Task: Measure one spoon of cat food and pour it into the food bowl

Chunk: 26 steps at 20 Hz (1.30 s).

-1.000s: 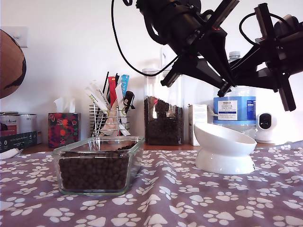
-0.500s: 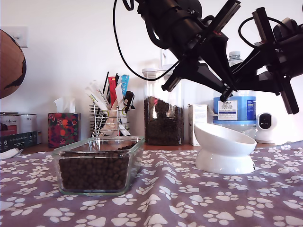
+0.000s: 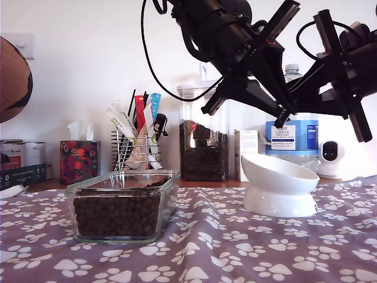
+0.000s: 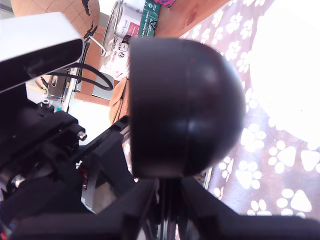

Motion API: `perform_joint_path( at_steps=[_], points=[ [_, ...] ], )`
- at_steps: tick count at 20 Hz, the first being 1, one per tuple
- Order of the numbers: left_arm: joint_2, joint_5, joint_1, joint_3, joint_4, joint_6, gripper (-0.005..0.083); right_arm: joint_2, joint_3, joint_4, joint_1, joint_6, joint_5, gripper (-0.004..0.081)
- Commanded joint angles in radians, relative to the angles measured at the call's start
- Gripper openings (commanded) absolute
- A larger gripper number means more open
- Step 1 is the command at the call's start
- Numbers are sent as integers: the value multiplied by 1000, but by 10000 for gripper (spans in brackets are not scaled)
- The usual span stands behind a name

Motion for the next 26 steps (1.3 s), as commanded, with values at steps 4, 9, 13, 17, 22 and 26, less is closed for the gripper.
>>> perform_joint_path(
  at_steps=[4,9,13,17,22,26],
  points=[
    [5,19,4,16,2,-6,109,12,-9,-12,-2,-38,39,-10],
    [5,19,4,16,2,-6,114,12,-9,-24,-3,-47,53,-10],
    [3,19,5,18,-8,-5,114,12,-9,-24,-4,-47,71,-10],
    [2,19,24,51,-75,38,113,15,-9,-24,-8,-47,75,-11],
    [-27,-7,49,88,-128,85,-28,43,-6,-30,-31,-42,79,-11],
    [-110,-172,47,88,-129,126,-20,52,11,-70,-48,-32,80,-11]
  ],
)
